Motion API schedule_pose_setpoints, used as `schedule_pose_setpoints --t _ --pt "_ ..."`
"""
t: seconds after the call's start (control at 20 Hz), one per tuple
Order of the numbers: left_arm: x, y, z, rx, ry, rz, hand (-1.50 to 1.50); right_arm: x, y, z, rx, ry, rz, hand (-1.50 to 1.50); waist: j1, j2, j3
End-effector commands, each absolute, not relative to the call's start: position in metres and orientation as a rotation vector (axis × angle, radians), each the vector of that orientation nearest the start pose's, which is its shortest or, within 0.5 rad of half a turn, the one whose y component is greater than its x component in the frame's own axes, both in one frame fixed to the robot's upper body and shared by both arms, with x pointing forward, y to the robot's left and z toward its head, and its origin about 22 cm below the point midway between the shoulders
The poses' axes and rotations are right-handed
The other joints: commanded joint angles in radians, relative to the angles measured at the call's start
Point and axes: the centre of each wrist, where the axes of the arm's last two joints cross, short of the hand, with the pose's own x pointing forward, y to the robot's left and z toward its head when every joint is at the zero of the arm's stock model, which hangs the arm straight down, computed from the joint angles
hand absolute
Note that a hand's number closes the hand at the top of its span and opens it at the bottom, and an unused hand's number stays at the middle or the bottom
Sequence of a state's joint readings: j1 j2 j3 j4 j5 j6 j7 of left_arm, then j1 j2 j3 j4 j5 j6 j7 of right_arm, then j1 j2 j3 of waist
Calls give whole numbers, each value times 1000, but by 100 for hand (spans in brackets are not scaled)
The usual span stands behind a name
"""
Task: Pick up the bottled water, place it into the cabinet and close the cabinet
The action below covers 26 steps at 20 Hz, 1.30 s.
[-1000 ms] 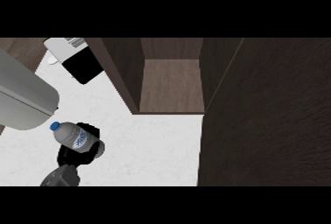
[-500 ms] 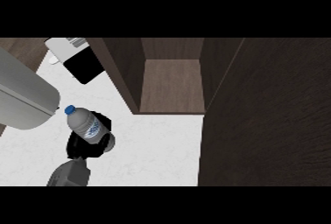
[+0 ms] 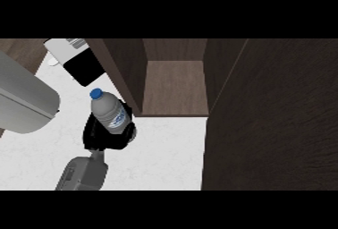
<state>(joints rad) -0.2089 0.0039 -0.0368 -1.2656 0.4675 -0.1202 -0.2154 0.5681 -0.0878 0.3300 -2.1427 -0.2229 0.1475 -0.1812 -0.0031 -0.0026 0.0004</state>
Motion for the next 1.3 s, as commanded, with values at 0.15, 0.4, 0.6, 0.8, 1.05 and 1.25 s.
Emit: schedule_pose_setpoints --t 0.15,0.4,0.6,0.8,1.05,1.25 --pt "309 144 20 -458 -1645 167 150 102 -211 48 389 -1785 -29 -150 -8 1 0" --pt "332 115 53 -368 -1684 129 150 95 -209 46 412 -1770 -51 -150 -13 2 0" --pt "353 99 59 -270 -1730 66 150 107 -209 29 412 -1793 -44 -150 -19 4 0" --pt "365 94 66 -212 -1749 40 150 117 -203 48 418 -1767 -53 -150 -19 7 0" --pt "376 79 81 -77 -1764 55 150 112 -204 52 434 -1786 -41 -150 -46 10 0" --pt "393 86 90 20 -1761 46 150 111 -208 46 457 -1784 -53 -150 -50 11 0"
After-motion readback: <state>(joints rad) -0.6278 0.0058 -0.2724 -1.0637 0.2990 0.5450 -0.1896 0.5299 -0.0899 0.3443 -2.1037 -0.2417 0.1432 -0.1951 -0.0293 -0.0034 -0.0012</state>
